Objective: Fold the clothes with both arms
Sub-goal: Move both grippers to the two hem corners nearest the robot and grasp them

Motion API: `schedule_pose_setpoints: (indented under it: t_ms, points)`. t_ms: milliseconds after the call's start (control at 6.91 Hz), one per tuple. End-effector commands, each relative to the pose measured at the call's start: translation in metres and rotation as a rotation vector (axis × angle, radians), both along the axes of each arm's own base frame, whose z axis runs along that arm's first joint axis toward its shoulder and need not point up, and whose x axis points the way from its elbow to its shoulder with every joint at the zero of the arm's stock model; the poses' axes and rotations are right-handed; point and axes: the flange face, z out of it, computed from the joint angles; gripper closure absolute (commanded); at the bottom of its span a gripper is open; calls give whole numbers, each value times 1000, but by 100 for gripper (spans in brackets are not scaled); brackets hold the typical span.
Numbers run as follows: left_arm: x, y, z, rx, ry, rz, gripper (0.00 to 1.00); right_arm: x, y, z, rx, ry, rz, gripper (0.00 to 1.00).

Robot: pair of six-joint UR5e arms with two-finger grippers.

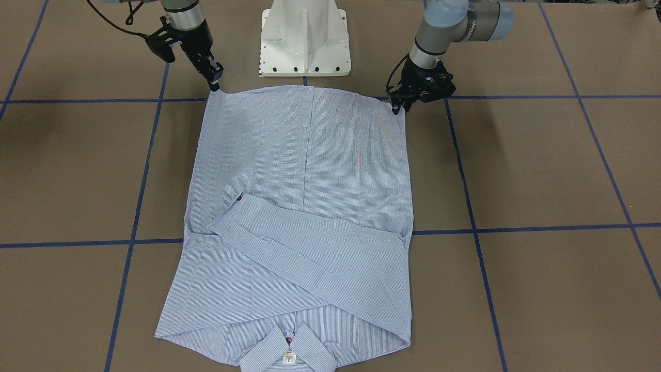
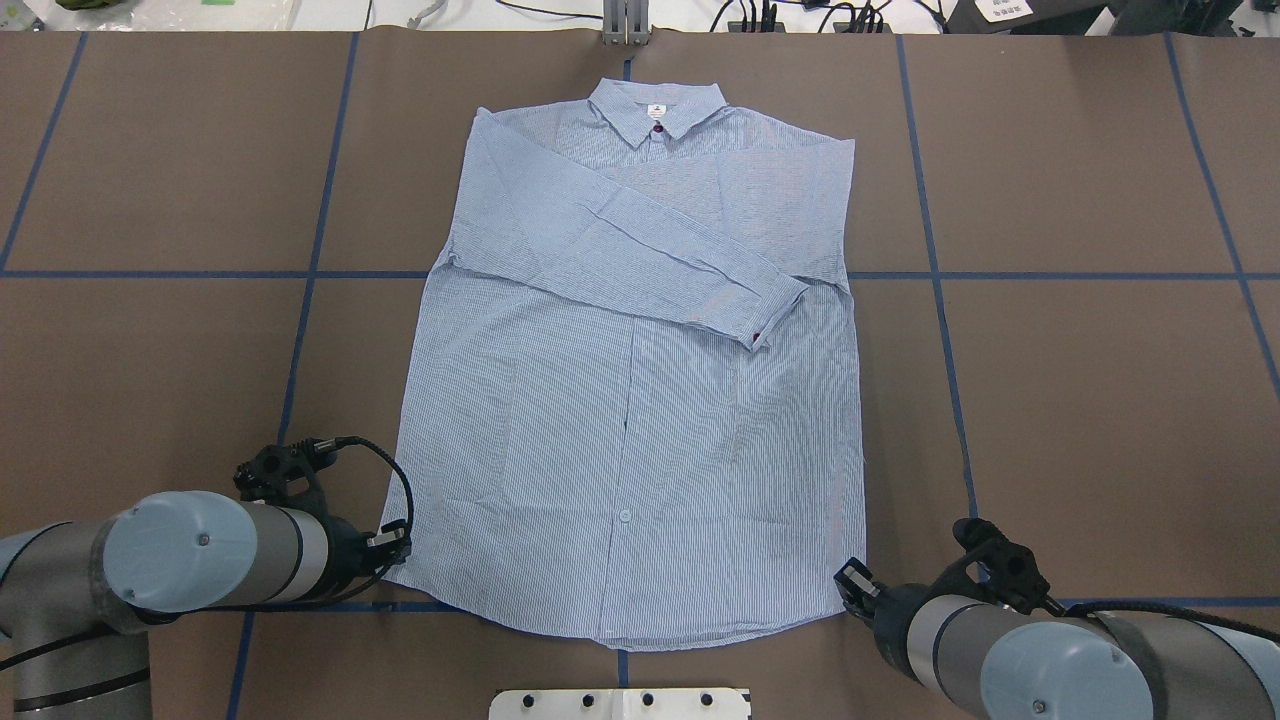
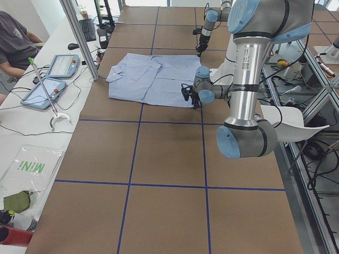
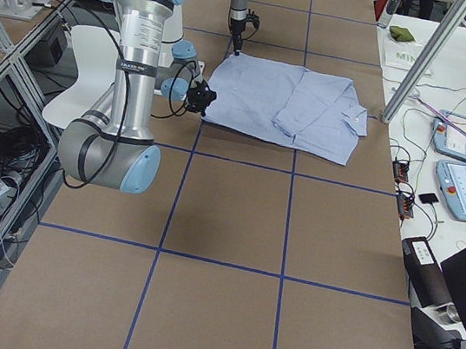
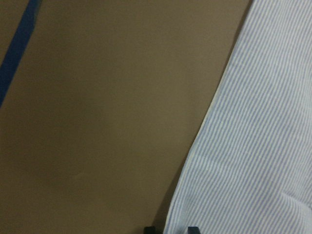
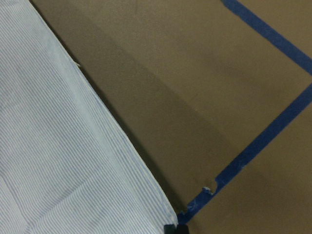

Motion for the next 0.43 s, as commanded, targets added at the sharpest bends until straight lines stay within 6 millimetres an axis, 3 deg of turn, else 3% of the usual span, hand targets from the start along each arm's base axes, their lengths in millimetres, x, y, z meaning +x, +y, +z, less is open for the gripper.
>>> schedule_pose_setpoints:
  t_ms: [0, 145, 289]
  points:
    - [0, 2, 0, 0, 0, 3, 92, 1, 0, 0, -1, -1, 2, 100]
    - [-2, 2, 1, -1, -3, 2, 100, 1, -1, -1, -1, -2, 4, 100]
    - [-5, 2, -2, 1, 5, 0, 100, 1, -1, 0, 0, -1, 5, 100]
